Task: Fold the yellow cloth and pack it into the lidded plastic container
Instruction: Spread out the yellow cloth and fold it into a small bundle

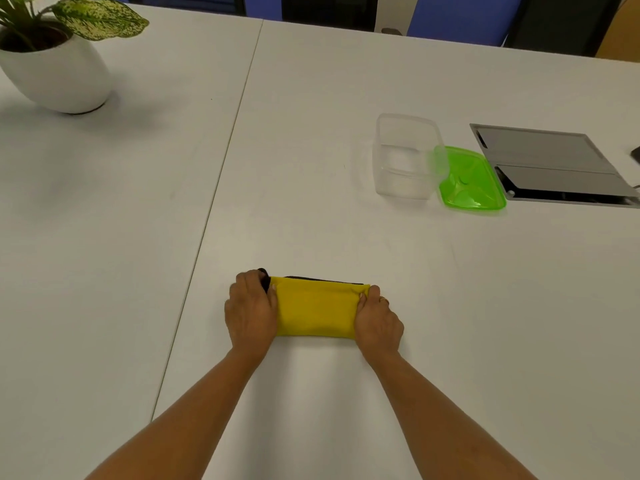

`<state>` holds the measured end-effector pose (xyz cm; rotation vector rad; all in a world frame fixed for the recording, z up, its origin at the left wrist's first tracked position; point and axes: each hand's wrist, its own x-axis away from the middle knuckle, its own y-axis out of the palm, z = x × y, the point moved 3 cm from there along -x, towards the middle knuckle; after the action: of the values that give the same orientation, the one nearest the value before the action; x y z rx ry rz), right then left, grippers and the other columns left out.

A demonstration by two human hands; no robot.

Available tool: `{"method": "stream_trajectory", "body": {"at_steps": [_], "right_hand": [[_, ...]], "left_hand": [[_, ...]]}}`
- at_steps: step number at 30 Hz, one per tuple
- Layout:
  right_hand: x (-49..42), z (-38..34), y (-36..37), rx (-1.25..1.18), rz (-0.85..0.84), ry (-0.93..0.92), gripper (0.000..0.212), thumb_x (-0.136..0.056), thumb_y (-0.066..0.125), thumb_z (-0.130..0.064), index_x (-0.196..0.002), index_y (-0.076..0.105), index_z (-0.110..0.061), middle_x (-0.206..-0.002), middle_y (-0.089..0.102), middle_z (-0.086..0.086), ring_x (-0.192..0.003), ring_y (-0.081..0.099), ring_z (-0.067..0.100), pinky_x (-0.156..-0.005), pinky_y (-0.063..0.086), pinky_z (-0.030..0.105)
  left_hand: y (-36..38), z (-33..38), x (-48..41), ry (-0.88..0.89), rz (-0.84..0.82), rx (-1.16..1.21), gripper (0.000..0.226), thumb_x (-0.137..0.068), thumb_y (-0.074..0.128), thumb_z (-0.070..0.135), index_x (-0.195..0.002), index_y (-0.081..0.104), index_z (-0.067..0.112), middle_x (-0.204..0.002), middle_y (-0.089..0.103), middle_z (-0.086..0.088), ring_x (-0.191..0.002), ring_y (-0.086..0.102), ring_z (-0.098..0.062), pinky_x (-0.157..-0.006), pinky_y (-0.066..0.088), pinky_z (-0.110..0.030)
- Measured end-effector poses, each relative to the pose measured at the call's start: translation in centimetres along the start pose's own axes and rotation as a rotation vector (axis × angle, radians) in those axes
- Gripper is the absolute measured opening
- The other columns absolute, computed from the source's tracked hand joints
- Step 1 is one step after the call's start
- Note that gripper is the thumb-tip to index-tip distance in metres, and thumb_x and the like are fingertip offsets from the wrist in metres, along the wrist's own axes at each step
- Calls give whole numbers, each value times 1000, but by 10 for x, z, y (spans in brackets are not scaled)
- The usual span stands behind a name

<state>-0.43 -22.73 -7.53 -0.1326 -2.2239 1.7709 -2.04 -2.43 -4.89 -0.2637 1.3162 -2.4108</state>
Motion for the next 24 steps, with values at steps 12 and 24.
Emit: {"method": "stream_trajectory", "body": {"at_steps": [12, 24], "right_hand": [[-4, -2, -2, 19, -14, 8, 34, -100, 21, -30, -123, 38, -11, -106, 64, 13, -90, 64, 31, -65, 39, 31], [11, -20, -25, -81, 286, -54, 19, -84, 57, -13, -102, 59, -7, -104, 64, 13, -95, 58, 32, -73, 48, 41]], "left_hand": [[38, 34, 15, 649, -324, -426, 62, -93, 17, 49, -144, 26, 14, -154, 25, -6, -143, 21, -20, -118, 13, -40], [50, 23, 13, 584, -338, -352, 59, -98, 15, 40, -146, -6, 14, -158, -4, -3, -146, -6, -16, -115, -13, -32]]}}
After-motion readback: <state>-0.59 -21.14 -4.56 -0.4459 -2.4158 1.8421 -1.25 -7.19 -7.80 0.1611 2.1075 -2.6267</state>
